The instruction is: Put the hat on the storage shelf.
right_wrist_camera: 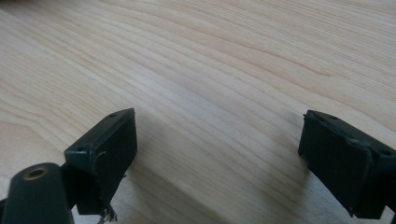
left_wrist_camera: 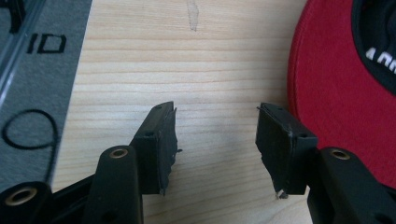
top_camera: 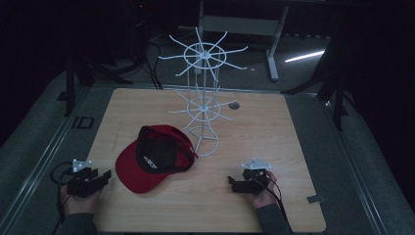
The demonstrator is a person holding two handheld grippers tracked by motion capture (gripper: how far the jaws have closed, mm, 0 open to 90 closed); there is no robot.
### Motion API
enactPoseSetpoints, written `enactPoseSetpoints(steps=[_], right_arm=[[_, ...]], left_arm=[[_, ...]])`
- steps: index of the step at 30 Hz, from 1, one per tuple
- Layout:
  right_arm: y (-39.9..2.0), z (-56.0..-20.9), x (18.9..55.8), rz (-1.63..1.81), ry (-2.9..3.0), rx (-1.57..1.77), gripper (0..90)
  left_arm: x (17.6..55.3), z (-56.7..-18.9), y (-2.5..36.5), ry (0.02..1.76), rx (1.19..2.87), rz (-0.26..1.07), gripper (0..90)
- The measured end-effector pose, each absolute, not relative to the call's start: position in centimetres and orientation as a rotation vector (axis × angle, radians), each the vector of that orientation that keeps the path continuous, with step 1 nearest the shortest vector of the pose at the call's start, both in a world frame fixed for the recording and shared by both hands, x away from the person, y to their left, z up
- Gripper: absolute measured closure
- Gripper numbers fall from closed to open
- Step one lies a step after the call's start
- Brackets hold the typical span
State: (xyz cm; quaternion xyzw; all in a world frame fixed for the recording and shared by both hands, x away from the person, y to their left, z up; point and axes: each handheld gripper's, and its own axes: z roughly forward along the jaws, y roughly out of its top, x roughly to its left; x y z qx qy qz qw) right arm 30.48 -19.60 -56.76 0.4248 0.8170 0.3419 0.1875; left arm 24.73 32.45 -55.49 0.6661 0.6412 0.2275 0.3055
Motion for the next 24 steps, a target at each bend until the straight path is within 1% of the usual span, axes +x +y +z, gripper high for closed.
enactPoseSetpoints(steps=[4, 8, 14, 20, 24], right_arm=[[-19.6, -56.8, 30.5, 0.965, 2.303, 1.193, 11.4], [-19.6, -56.8, 30.5, 0.965, 2.303, 1.193, 11.4], [-19.6, -56.8, 30.5, 0.965, 2.303, 1.193, 11.4], [-19.6, -56.8, 30.5, 0.966, 2.302, 1.195, 11.5], [-19.6, -56.8, 30.4, 0.965, 2.300, 1.196, 11.7]], left_arm=[[24.7, -55.2, 32.9, 1.682, 1.775, 0.592, 48.8], [24.5, -54.5, 33.4, 1.627, 1.796, 0.591, 48.8], [24.6, -52.9, 34.2, 1.580, 1.795, 0.589, 51.9], [25.2, -52.0, 33.7, 1.494, 1.835, 0.548, 52.2], [26.3, -51.5, 33.1, 1.432, 1.887, 0.515, 51.8]])
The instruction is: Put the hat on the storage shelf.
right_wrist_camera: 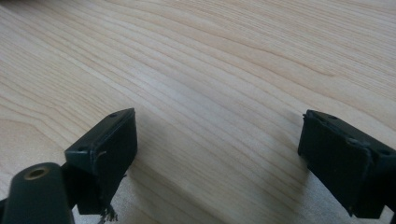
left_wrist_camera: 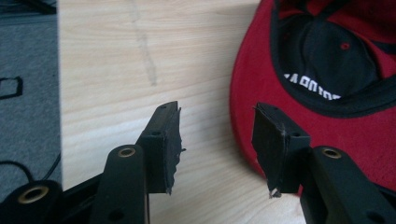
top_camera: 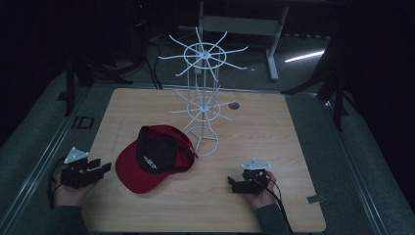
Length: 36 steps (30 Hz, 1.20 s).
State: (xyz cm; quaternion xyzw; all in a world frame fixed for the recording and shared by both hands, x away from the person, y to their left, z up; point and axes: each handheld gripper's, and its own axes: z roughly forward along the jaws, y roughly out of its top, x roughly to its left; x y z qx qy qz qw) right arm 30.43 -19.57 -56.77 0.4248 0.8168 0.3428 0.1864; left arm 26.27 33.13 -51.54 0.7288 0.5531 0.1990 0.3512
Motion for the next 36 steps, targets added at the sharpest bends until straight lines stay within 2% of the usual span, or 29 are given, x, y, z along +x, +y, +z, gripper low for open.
enactPoseSetpoints(steps=[19, 27, 29, 33, 36], right_arm=[[-19.7, -56.8, 30.2, 0.960, 2.287, 1.211, 11.8], [-19.7, -56.8, 30.2, 0.960, 2.286, 1.211, 11.8], [-19.7, -56.8, 30.2, 0.960, 2.286, 1.211, 11.8], [-19.7, -56.8, 30.2, 0.960, 2.286, 1.211, 11.8], [-19.7, -56.8, 30.2, 0.960, 2.286, 1.211, 11.8]], left_arm=[[31.4, -52.3, 31.8, 1.357, 2.021, 0.331, 42.9], [32.7, -53.1, 31.8, 1.337, 2.053, 0.239, 43.7], [32.8, -53.4, 31.7, 1.321, 2.082, 0.209, 48.2], [32.9, -53.9, 31.3, 1.298, 2.112, 0.170, 49.7], [32.9, -54.0, 31.3, 1.286, 2.113, 0.146, 54.6]])
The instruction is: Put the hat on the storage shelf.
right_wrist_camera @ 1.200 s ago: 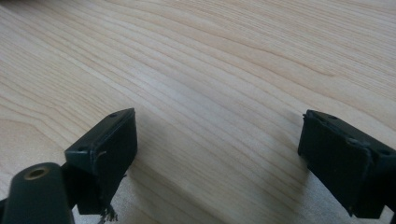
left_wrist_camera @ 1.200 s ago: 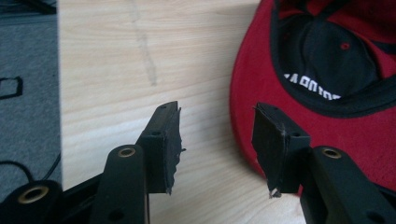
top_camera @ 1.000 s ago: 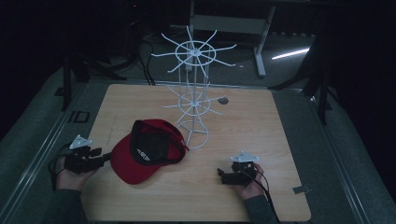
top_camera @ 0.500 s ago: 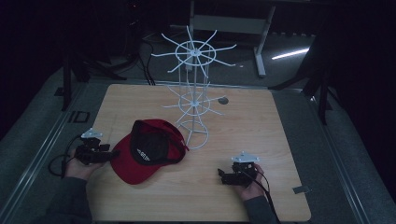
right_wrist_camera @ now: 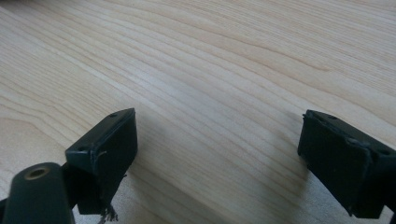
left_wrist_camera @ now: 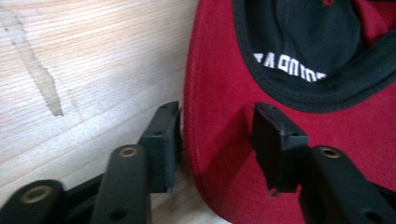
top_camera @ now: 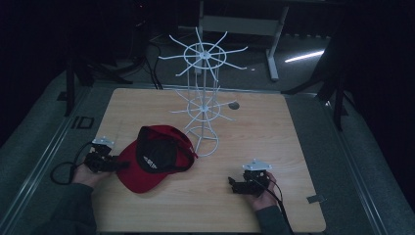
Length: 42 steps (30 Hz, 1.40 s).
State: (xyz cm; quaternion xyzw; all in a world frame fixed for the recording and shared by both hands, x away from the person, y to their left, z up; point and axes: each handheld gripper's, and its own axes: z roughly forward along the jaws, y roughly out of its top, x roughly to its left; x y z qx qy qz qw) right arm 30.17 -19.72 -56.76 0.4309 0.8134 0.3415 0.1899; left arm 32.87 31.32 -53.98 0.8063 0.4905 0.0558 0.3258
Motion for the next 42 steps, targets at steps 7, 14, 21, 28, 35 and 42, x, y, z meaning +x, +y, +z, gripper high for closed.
enactPoseSetpoints(steps=[7, 14, 21, 28, 35, 42], right_arm=[[-19.7, -56.8, 30.2, 0.961, 2.286, 1.212, 11.8], [-19.7, -56.8, 30.2, 0.961, 2.285, 1.212, 11.8], [-19.7, -56.8, 30.2, 0.961, 2.286, 1.212, 11.8], [-19.7, -56.8, 30.2, 0.960, 2.286, 1.212, 11.8], [-19.7, -56.8, 30.2, 0.960, 2.286, 1.212, 11.8], [-19.7, -56.8, 30.2, 0.960, 2.286, 1.212, 11.8]], left_arm=[[32.6, -53.8, 31.4, 1.273, 2.120, 0.107, 60.6], [31.7, -53.6, 31.7, 1.256, 2.117, 0.067, 66.1], [30.7, -53.2, 32.3, 1.228, 2.097, 0.011, 73.0], [30.2, -52.7, 33.3, 1.176, 1.979, -0.062, 83.7], [29.9, -52.0, 33.2, 1.150, 1.965, -0.034, 86.0], [29.5, -50.9, 33.1, 1.172, 1.946, 0.071, 86.3]])
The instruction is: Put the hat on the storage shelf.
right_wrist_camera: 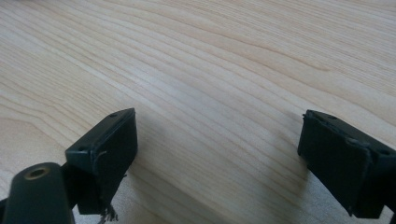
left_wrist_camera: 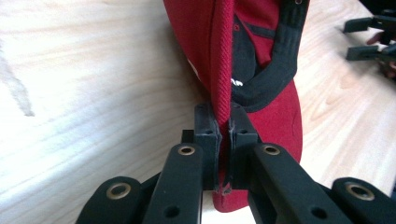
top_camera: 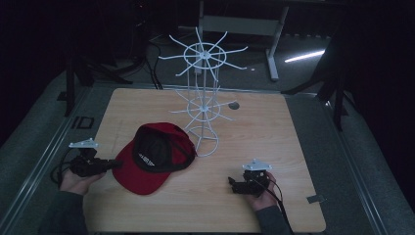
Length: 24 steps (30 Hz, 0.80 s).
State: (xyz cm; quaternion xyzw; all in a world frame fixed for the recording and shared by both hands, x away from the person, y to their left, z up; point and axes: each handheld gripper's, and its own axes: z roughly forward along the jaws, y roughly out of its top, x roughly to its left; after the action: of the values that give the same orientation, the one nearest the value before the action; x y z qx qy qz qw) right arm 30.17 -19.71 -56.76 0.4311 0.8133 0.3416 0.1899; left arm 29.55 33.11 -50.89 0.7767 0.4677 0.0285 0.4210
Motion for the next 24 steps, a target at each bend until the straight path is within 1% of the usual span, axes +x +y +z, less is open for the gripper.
enactPoseSetpoints(steps=[5, 9, 24], right_arm=[[-19.7, -56.8, 30.2, 0.960, 2.286, 1.212, 11.8], [-19.7, -56.8, 30.2, 0.960, 2.286, 1.212, 11.8], [-19.7, -56.8, 30.2, 0.960, 2.286, 1.212, 11.8]], left_arm=[[29.3, -49.7, 32.7, 1.180, 1.944, 0.163, 86.4], [29.3, -49.1, 32.5, 1.187, 1.951, 0.207, 86.5], [28.6, -47.0, 32.7, 1.256, 1.894, 0.383, 86.5]])
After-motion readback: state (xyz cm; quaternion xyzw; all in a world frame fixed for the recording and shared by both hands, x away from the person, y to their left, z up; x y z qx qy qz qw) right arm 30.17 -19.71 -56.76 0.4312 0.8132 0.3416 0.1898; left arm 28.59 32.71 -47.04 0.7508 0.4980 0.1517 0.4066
